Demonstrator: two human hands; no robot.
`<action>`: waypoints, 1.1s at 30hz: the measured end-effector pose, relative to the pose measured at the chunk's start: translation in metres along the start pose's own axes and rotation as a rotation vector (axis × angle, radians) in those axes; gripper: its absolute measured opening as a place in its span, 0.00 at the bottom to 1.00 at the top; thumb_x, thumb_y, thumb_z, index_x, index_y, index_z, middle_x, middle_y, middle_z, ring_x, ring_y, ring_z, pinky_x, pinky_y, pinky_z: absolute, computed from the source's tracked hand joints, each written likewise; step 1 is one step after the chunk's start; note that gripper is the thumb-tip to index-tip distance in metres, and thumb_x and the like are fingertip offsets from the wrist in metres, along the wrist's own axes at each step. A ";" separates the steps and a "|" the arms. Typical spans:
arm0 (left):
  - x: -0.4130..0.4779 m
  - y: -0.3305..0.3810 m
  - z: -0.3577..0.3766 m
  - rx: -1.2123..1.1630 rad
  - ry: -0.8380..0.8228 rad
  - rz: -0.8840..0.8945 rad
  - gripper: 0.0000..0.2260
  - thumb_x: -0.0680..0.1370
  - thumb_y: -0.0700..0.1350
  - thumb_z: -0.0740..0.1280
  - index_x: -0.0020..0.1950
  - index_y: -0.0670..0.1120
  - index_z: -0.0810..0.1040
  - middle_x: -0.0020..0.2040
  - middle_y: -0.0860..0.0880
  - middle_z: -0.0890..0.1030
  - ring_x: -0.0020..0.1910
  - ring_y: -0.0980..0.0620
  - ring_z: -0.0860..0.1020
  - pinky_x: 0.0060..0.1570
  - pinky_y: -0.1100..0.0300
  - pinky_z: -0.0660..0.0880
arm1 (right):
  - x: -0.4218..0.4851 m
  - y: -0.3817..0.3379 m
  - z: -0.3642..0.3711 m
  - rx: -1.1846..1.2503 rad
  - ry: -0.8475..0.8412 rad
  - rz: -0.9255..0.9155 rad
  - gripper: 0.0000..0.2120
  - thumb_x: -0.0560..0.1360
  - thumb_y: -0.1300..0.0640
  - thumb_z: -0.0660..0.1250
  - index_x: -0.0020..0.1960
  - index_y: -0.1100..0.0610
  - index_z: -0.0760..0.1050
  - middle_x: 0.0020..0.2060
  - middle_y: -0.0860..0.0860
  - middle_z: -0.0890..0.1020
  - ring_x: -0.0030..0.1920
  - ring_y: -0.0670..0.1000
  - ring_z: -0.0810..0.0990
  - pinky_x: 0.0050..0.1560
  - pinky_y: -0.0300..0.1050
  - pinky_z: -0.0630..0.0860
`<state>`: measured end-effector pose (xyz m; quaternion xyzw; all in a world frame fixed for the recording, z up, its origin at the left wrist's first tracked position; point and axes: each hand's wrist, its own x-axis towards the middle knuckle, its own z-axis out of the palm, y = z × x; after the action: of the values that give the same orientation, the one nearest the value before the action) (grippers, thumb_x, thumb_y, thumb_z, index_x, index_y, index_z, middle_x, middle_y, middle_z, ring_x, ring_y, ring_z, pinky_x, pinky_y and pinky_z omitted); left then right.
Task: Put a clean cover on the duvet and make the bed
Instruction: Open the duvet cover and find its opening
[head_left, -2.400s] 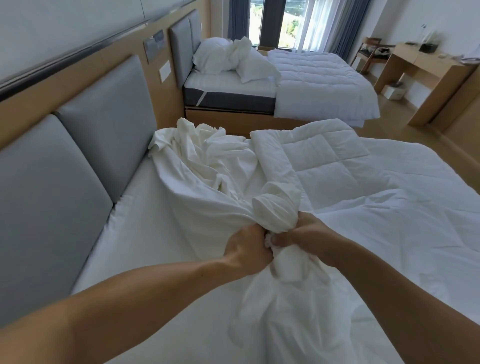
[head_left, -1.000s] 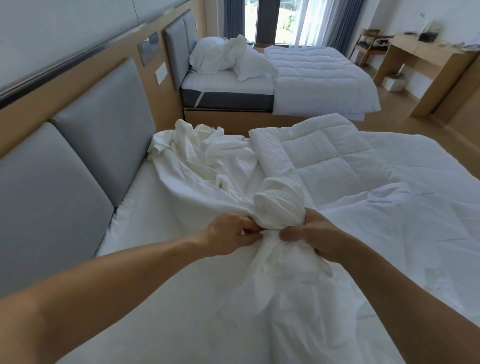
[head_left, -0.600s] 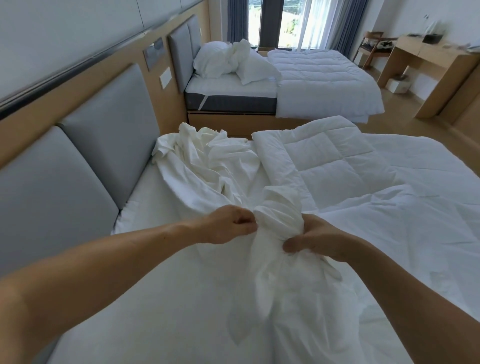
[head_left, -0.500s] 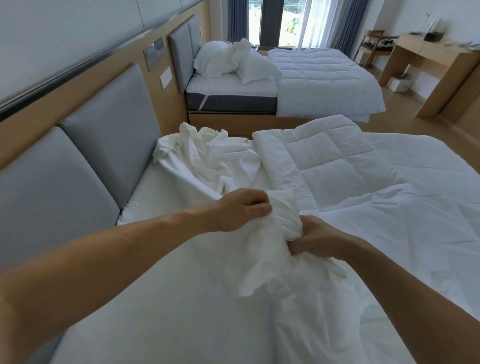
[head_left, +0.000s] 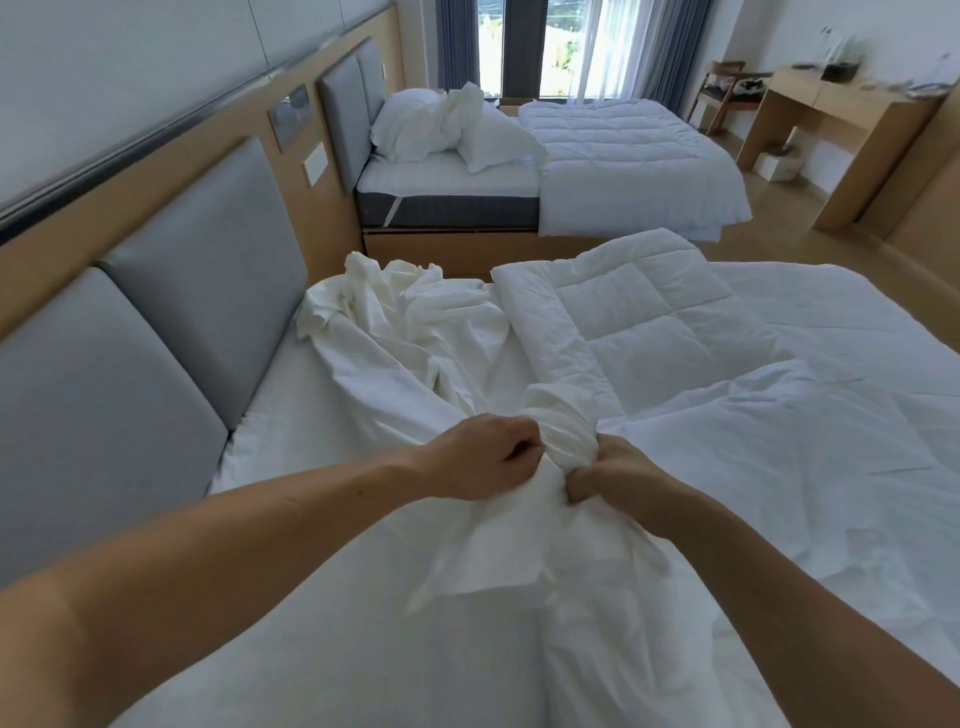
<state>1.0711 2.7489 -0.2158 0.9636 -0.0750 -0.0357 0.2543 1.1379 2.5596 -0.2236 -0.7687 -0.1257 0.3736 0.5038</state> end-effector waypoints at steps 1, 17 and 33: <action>0.000 0.001 0.000 0.019 0.017 0.001 0.10 0.81 0.47 0.61 0.44 0.43 0.73 0.36 0.51 0.75 0.37 0.47 0.74 0.42 0.55 0.72 | 0.000 -0.001 0.000 0.048 -0.020 0.026 0.25 0.57 0.62 0.71 0.54 0.58 0.81 0.46 0.56 0.86 0.46 0.56 0.85 0.48 0.50 0.83; 0.013 -0.016 -0.007 -0.136 0.065 -0.052 0.07 0.79 0.50 0.69 0.53 0.48 0.82 0.42 0.56 0.78 0.40 0.56 0.76 0.48 0.58 0.75 | 0.000 -0.007 0.004 0.133 0.094 0.130 0.16 0.65 0.73 0.72 0.52 0.65 0.81 0.46 0.61 0.86 0.47 0.62 0.85 0.54 0.60 0.82; -0.048 0.001 0.058 -0.120 0.373 0.128 0.11 0.75 0.52 0.65 0.45 0.47 0.84 0.39 0.52 0.81 0.38 0.54 0.76 0.37 0.62 0.74 | 0.008 0.014 0.002 0.218 0.160 0.163 0.19 0.62 0.68 0.72 0.53 0.66 0.80 0.48 0.63 0.85 0.46 0.62 0.84 0.48 0.54 0.82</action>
<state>1.0176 2.7275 -0.2638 0.9298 -0.0855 0.1554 0.3224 1.1390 2.5589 -0.2395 -0.7444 0.0190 0.3622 0.5606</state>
